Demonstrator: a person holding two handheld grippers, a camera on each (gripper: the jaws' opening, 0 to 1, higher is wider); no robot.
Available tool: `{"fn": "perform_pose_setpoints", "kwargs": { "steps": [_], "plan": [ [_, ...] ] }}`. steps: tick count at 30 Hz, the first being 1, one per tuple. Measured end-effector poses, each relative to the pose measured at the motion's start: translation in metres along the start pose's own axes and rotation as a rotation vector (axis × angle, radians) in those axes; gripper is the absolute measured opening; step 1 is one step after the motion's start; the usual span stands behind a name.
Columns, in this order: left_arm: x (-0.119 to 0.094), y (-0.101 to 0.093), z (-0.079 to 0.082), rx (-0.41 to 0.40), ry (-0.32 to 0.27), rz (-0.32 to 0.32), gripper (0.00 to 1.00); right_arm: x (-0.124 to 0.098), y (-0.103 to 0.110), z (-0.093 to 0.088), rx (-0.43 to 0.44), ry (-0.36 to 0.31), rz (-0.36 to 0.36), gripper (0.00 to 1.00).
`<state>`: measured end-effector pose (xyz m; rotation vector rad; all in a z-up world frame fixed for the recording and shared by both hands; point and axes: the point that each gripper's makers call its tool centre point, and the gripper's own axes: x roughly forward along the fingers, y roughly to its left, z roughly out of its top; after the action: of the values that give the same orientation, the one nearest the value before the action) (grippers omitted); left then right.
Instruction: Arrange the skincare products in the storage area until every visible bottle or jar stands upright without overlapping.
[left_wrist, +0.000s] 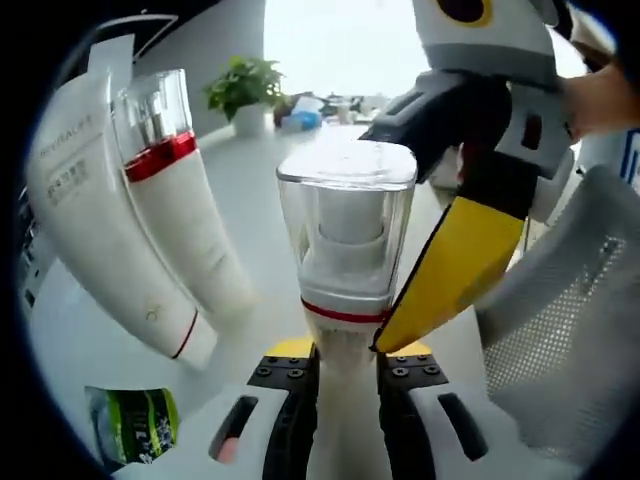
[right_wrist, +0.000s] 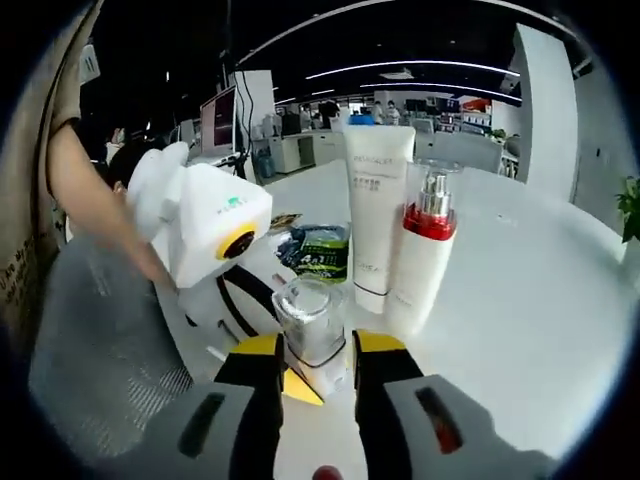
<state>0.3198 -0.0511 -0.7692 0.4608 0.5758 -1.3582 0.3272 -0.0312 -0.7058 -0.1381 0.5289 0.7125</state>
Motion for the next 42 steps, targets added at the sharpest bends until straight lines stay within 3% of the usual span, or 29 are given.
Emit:
{"fn": "perform_pose_setpoints", "kwargs": {
  "steps": [11,20,42],
  "plan": [
    [0.01,0.021,0.01,0.007,-0.003,-0.006,0.19,0.011,-0.023,0.004,0.013,-0.015,-0.085,0.23],
    [0.012,0.027,0.004,-0.008,0.026,0.004,0.21,0.017,-0.035,0.008,0.025,-0.04,-0.115,0.23],
    [-0.014,0.033,-0.008,-0.092,0.021,0.051,0.27,0.023,-0.045,0.012,0.026,-0.058,-0.137,0.23]
  ]
}}
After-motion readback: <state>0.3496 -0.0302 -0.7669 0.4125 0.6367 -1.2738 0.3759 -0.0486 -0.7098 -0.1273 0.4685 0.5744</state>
